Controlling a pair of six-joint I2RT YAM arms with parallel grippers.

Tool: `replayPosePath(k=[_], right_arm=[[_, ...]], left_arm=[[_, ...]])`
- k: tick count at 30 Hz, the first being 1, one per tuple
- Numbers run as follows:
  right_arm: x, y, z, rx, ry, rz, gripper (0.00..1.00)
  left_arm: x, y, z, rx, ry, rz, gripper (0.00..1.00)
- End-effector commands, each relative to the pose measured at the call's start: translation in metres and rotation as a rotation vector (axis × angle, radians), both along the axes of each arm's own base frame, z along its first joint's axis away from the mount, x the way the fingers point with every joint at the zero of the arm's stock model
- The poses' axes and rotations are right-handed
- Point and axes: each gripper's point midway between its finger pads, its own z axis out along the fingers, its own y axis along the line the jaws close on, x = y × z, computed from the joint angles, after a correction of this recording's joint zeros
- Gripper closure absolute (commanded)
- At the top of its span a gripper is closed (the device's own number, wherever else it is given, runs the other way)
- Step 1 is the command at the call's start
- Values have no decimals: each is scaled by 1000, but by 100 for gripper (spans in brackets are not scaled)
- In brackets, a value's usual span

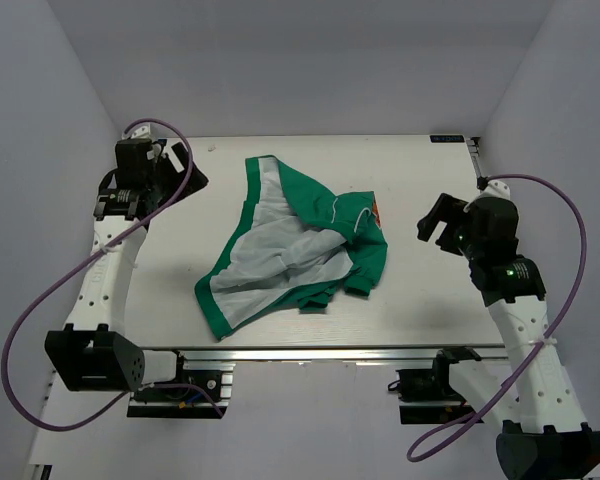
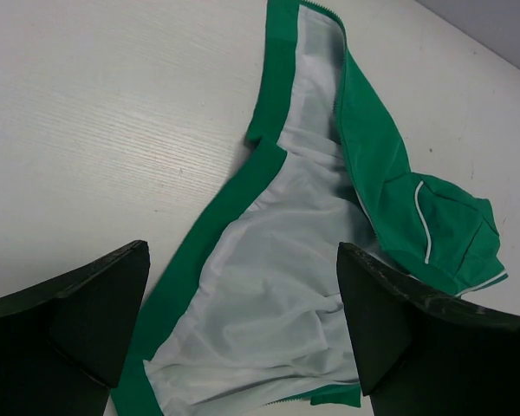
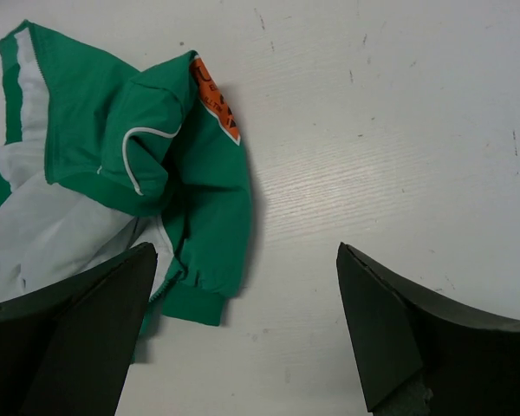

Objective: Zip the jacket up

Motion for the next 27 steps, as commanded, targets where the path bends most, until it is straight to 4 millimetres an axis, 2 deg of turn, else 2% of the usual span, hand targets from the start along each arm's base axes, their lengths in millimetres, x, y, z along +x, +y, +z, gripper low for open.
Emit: replayPosePath(k=[1, 5, 7, 8, 9, 11, 12, 14, 15, 16, 18, 19, 21, 22, 24, 25, 27], right_arm=[[5, 7, 27, 9, -125, 51, 11], [5, 10, 27, 11, -162, 78, 11], [5, 14, 14, 11, -143, 102, 11], [6, 15, 10, 7, -136, 106, 11], [5, 21, 4, 22, -115, 137, 11], [7, 27, -9, 41, -64, 169, 11], [7, 31, -15, 51, -43, 185, 10], [10, 45, -29, 94, 6, 250, 11], [11, 51, -36, 111, 28, 274, 11], [12, 60, -49, 140, 77, 321, 11], [16, 70, -63, 173, 125, 338, 11], [20, 71, -80, 166, 173, 328, 11], [26, 78, -101, 133, 230, 308, 11], [32, 74, -108, 95, 238, 272, 11], [37, 81, -126, 72, 290, 263, 11], [42, 82, -130, 64, 294, 254, 11], [49, 88, -147, 56, 326, 251, 11]], left_arm=[[5, -7, 21, -9, -52, -41, 2], [20, -19, 14, -34, -42, -71, 2], [33, -40, 3, -24, -15, -119, 2], [39, -43, -2, 7, -4, -103, 2], [51, -65, -9, 38, 15, -143, 2], [63, -80, -23, 107, 59, -151, 2], [79, -97, -34, 135, 80, -188, 2], [93, -113, -50, 119, 109, -232, 2], [102, -128, -44, 77, 95, -282, 2], [114, -135, -74, 77, 153, -298, 2], [131, -144, -90, 93, 175, -296, 2], [149, -150, -104, 103, 189, -293, 2], [160, -157, -120, 119, 226, -299, 2], [177, -164, -130, 115, 221, -304, 2], [187, -171, -140, 98, 222, -316, 2], [191, -173, -152, 95, 232, -314, 2], [201, -180, -157, 71, 196, -318, 2]])
